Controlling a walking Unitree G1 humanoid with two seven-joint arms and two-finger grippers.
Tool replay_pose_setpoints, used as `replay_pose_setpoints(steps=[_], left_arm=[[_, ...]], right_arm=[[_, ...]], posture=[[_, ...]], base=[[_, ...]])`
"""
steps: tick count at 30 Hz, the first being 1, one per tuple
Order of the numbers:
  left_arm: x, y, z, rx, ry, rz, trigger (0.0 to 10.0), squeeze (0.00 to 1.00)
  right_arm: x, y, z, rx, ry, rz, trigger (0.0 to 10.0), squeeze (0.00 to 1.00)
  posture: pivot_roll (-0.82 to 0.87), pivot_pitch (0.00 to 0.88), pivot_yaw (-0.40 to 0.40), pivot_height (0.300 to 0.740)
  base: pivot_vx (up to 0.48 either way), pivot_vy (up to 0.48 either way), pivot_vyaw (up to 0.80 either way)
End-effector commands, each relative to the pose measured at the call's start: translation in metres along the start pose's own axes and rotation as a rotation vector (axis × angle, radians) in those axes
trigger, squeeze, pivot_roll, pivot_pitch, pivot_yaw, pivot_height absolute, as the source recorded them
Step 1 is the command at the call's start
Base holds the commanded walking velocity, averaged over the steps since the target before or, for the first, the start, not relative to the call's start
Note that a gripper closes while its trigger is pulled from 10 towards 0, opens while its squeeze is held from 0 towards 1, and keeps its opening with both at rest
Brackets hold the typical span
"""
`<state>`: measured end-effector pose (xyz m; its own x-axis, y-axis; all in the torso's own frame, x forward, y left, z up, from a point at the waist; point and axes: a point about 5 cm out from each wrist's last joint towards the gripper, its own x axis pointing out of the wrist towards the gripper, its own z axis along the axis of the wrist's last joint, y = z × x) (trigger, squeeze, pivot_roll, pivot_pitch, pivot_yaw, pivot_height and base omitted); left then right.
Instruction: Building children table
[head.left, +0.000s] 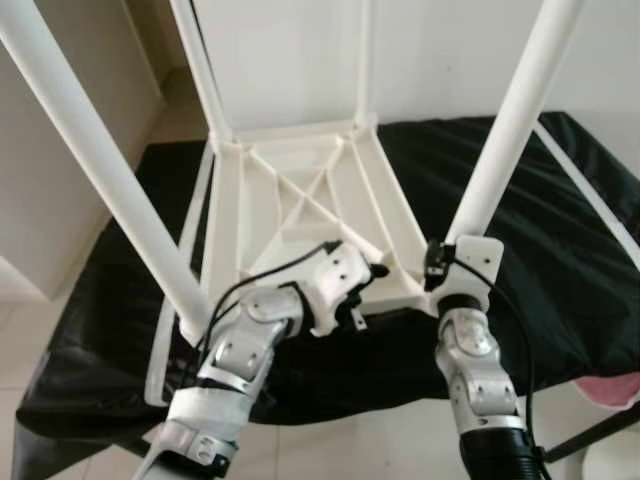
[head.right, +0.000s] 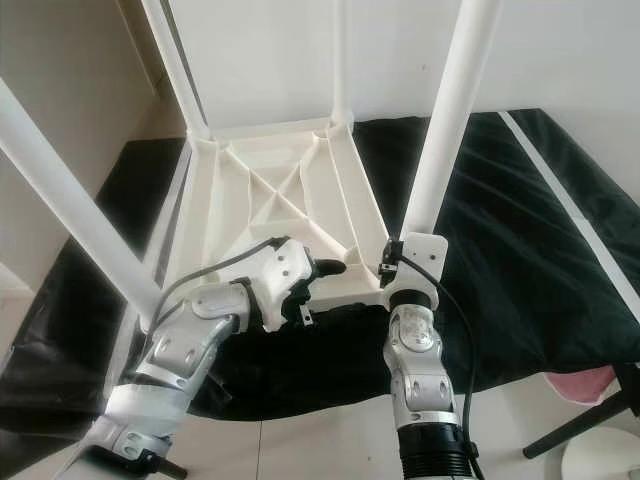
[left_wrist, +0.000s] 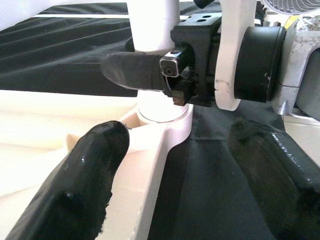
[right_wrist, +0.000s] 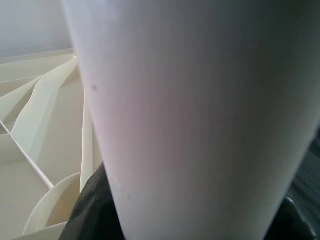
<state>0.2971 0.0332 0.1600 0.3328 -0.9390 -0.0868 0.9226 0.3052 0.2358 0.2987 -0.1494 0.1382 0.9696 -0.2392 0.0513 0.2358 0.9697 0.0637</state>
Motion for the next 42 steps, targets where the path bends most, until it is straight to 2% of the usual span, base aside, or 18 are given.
replay_pose_setpoints(steps=[1,9,14,16,19,21,23,24,25,27,28,29,32,34,40,41,42], left_arm=[[-0.003,0.008,-0.002,-0.002,0.017,0.155,10.0,0.00],[-0.003,0.007,-0.002,-0.002,0.017,0.153,10.0,0.00],[-0.004,0.006,-0.002,-0.005,0.014,0.146,10.0,0.00],[-0.003,0.005,-0.002,-0.004,0.014,0.142,10.0,0.00],[-0.003,0.002,-0.001,-0.005,0.012,0.106,10.0,0.00],[-0.004,-0.002,0.000,-0.006,0.010,0.066,10.0,0.00],[-0.004,-0.002,0.000,-0.006,0.010,0.066,10.0,0.00],[-0.005,-0.005,0.001,-0.017,0.005,0.030,10.0,0.00],[-0.006,-0.009,0.002,-0.007,0.009,-0.009,10.0,0.00],[-0.006,-0.009,0.002,-0.007,0.009,-0.009,10.0,0.00],[-0.005,-0.012,0.003,-0.007,0.007,-0.036,10.0,0.00],[-0.005,-0.012,0.003,-0.007,0.007,-0.036,10.0,0.00],[-0.004,-0.016,0.005,-0.015,0.003,-0.068,10.0,0.00],[-0.003,-0.016,0.003,0.016,0.029,-0.068,10.0,0.00],[-0.003,-0.017,0.003,0.025,0.037,-0.059,10.0,0.00],[-0.004,-0.017,0.003,0.025,0.039,-0.050,10.0,0.00],[-0.005,-0.017,0.003,0.023,0.040,-0.041,10.0,0.00]], right_arm=[[-0.005,-0.011,-0.022,0.014,0.112,-0.048,10.0,1.00],[-0.007,-0.010,-0.014,0.026,0.062,-0.003,10.0,1.00],[-0.010,-0.031,0.000,0.032,-0.045,0.089,10.0,1.00],[-0.010,-0.033,0.001,0.030,-0.054,0.108,10.0,1.00],[-0.010,-0.041,0.002,0.024,-0.052,0.239,10.0,1.00],[-0.008,-0.049,0.006,-0.024,-0.076,0.308,10.0,1.00],[-0.008,-0.049,0.006,-0.024,-0.076,0.308,10.0,1.00],[-0.005,-0.052,0.008,-0.036,-0.082,0.338,10.0,0.00],[-0.003,-0.052,0.012,-0.057,-0.088,0.394,10.0,0.00],[-0.003,-0.052,0.012,-0.057,-0.088,0.394,10.0,0.00],[-0.001,-0.051,0.015,-0.085,-0.091,0.471,10.0,0.00],[-0.001,-0.051,0.015,-0.085,-0.091,0.471,10.0,0.00],[0.004,-0.048,0.018,-0.144,-0.086,0.607,10.0,0.00],[0.012,-0.041,0.013,-0.178,-0.057,0.685,10.0,0.00],[0.016,-0.034,0.005,-0.197,-0.027,0.751,10.0,0.00],[0.016,-0.033,0.002,-0.194,-0.019,0.761,0.0,0.00],[0.015,-0.033,0.000,-0.190,-0.011,0.771,0.0,0.00]], posture=[[-0.11,0.036,0.075,0.740],[-0.11,0.036,0.073,0.740],[-0.12,0.032,0.074,0.740],[-0.12,0.032,0.074,0.740],[-0.12,0.028,0.080,0.740],[-0.12,0.028,0.080,0.740],[-0.12,0.028,0.080,0.740],[-0.13,0.024,0.086,0.740],[-0.13,0.021,0.091,0.740],[-0.13,0.021,0.091,0.740],[-0.13,0.019,0.095,0.740],[-0.13,0.019,0.095,0.740],[-0.13,0.015,0.098,0.740],[-0.12,0.009,0.095,0.740],[-0.10,0.005,0.087,0.740],[-0.10,0.004,0.083,0.740],[-0.10,0.004,0.081,0.740]], base=[[0.000,0.000,0.00],[0.000,0.000,0.00],[0.000,0.000,0.00],[0.000,0.000,0.00],[0.000,0.000,0.00],[0.000,0.000,0.00],[0.000,0.000,0.00],[0.000,0.000,0.00],[0.000,0.000,0.00],[0.000,0.000,0.00],[0.000,0.000,0.00],[0.000,0.000,0.00],[0.000,0.000,0.00],[0.000,0.000,0.00],[0.000,0.000,0.00],[0.000,0.000,0.00],[0.000,0.000,0.00]])
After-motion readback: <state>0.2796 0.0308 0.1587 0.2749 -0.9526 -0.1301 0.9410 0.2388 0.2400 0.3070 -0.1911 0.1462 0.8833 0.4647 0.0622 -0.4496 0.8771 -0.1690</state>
